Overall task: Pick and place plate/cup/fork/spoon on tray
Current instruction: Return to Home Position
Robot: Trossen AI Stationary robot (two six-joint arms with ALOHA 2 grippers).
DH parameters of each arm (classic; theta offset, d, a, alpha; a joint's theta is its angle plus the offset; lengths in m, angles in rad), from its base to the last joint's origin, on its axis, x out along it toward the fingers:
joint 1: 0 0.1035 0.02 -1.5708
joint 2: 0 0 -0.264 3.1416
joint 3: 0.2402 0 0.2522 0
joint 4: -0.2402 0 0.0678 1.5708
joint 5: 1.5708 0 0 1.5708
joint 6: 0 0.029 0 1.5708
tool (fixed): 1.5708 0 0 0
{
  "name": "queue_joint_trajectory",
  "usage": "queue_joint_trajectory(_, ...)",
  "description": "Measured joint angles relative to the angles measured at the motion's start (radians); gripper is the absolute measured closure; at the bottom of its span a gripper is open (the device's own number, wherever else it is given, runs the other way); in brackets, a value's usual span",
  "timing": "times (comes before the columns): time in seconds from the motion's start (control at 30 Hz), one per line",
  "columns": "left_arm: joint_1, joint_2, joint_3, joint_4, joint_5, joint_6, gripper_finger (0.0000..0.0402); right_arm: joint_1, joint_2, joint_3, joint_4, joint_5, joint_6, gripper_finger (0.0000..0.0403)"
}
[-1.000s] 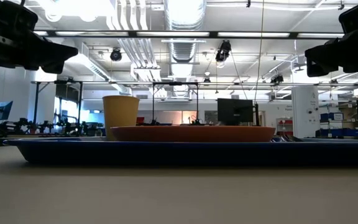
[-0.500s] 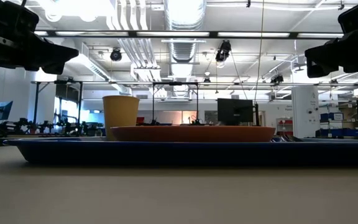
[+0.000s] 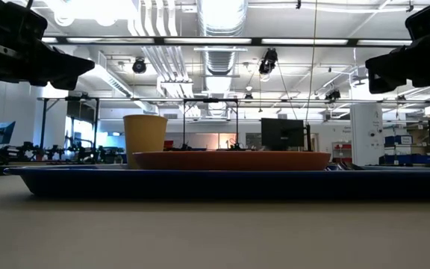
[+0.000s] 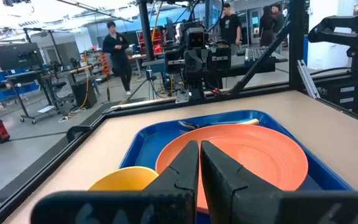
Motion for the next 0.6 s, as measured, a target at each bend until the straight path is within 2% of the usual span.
queue_joint_trajectory(0.6, 0.0, 0.002, 0.0, 0.001, 0.0, 0.0, 0.0402, 0.0, 0.0, 0.0, 0.0, 0.0, 0.088, 0.0394)
